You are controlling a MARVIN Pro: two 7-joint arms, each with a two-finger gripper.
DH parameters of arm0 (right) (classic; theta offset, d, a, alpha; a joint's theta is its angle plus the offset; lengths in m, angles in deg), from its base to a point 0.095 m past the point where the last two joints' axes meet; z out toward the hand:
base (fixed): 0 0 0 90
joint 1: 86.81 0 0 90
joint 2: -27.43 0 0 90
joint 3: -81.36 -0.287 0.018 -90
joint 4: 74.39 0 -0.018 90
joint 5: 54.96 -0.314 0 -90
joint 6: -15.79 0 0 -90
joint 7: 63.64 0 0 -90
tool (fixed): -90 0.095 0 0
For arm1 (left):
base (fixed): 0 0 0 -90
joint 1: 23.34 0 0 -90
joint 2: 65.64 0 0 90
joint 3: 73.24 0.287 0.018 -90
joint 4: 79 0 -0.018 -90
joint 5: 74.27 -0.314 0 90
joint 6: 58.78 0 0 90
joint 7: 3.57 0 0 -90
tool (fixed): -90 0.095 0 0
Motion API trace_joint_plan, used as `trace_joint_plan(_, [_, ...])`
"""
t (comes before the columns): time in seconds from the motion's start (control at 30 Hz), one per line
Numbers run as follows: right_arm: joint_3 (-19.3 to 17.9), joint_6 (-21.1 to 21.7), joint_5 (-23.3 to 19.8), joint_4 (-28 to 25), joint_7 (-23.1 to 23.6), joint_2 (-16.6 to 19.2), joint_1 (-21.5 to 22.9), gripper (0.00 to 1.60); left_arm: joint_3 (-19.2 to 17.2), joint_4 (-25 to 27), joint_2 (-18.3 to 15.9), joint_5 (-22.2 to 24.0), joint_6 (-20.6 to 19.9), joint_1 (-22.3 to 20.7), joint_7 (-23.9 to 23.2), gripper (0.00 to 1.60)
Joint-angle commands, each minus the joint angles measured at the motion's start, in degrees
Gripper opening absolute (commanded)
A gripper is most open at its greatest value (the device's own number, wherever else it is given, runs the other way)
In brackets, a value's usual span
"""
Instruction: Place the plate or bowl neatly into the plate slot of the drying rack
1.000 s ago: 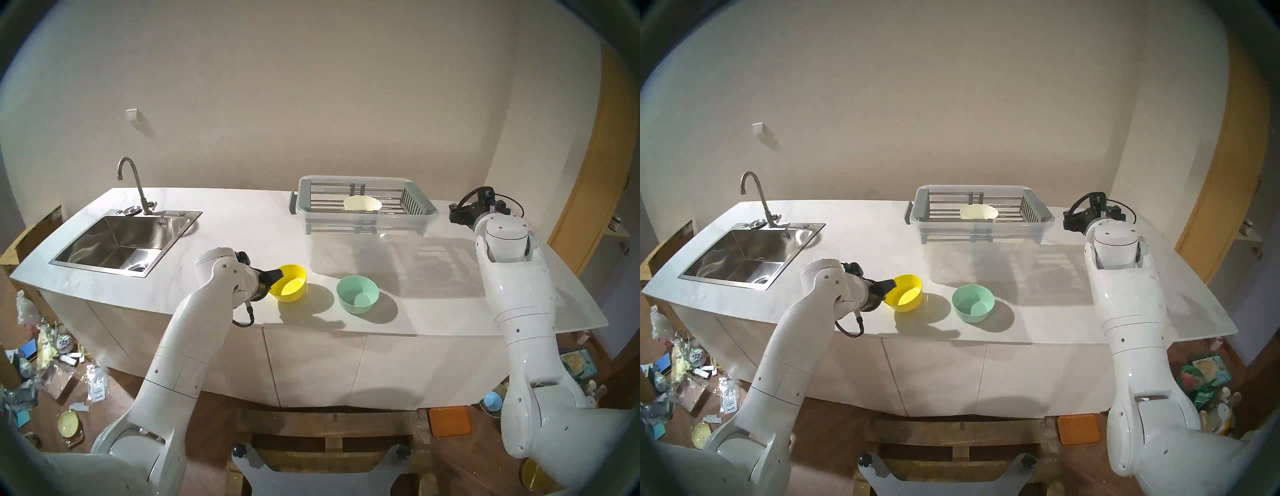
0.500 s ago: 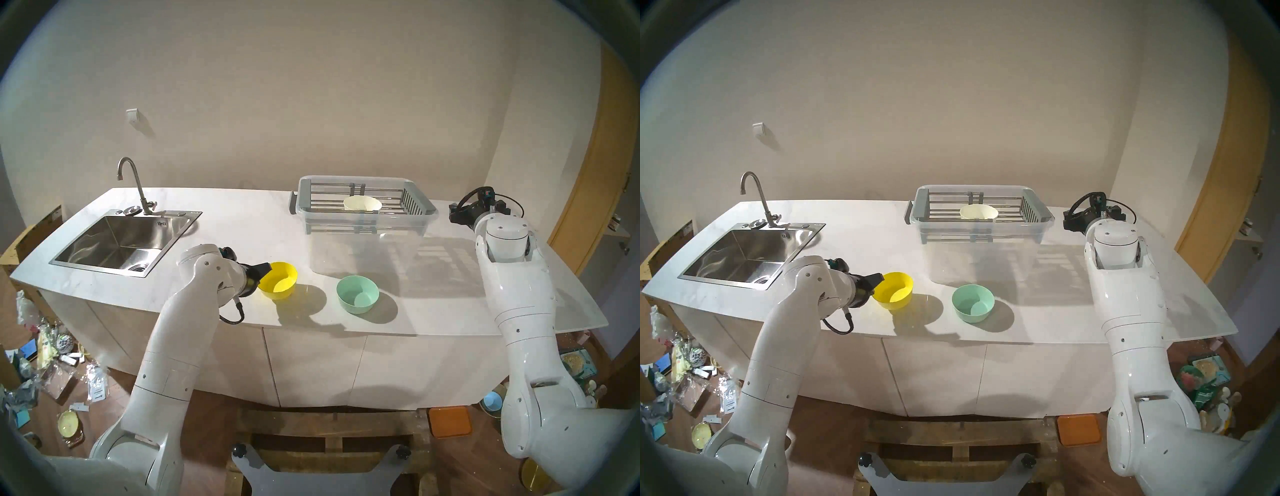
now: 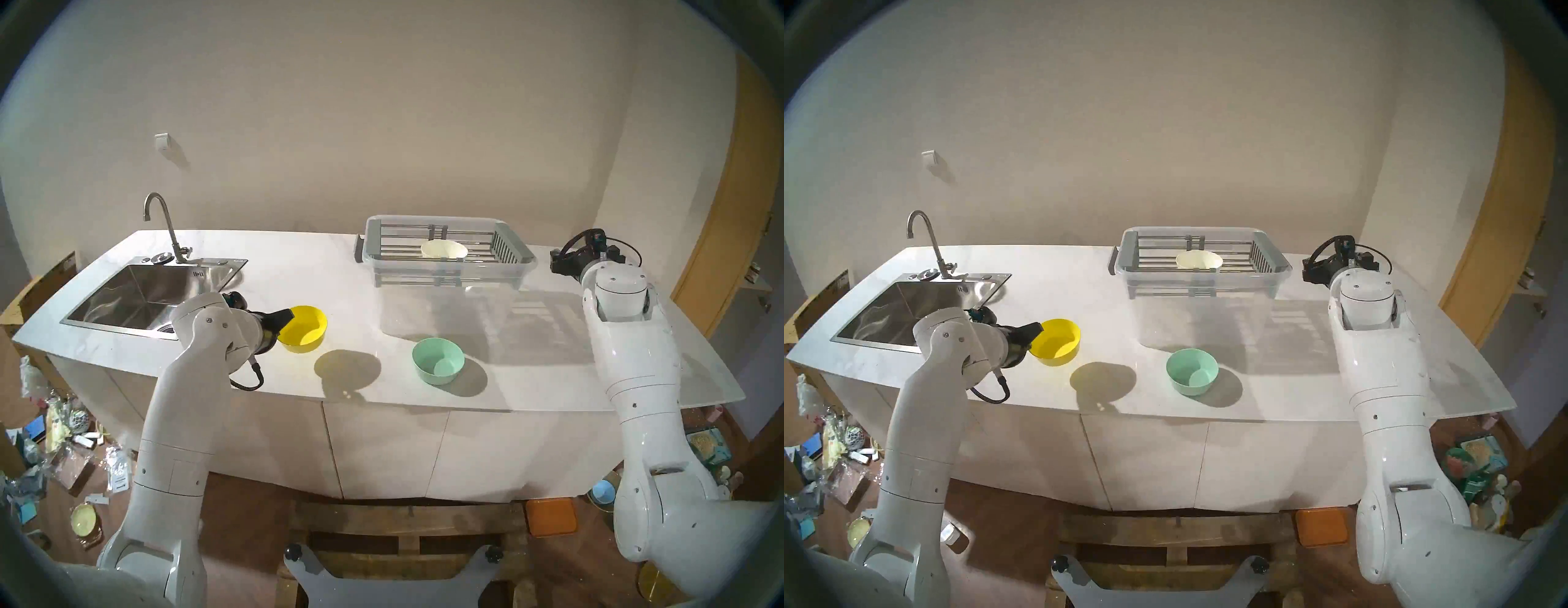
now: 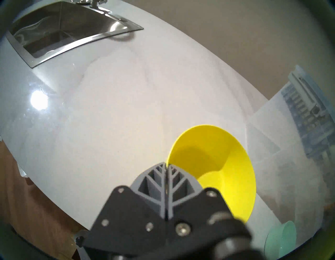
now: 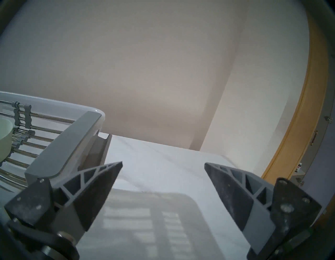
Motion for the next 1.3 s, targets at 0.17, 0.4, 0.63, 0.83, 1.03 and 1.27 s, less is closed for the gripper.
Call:
trace_joint_plan(0.17, [-0.02,-0.92,0.08,-1.48,-0.1,0.18,1.38,1.6,-2.21,4.91,-5.15,-3.01,3.22,-2.57,-3.83,0.0])
trace_joint_plan(0.4, [-0.02,-0.95,0.08,-1.49,-0.11,0.19,1.38,1.6,-2.07,4.71,-7.45,-4.65,5.02,-3.88,-7.06,0.0])
trace_joint_plan(0.63, [-0.01,-0.92,0.07,-1.48,-0.1,0.19,1.38,1.6,0.37,1.37,-8.68,-5.61,6.56,-9.49,-11.62,0.0])
trace_joint_plan(0.83, [-0.01,-0.98,0.08,-1.5,-0.11,0.19,1.37,1.6,3.59,-4.79,-8.62,-6.25,7.96,-17.3,-16.66,0.0])
trace_joint_plan(1.03, [-0.01,-0.94,0.07,-1.49,-0.1,0.19,1.38,1.6,7.49,-11.31,-7.58,-6.46,9.15,-24.18,-19.47,0.0])
trace_joint_plan(1.27, [-0.01,-0.89,0.07,-1.47,-0.1,0.19,1.39,1.6,11.26,-16.83,-5.95,-6.34,10.63,-30.65,-21.83,0.0])
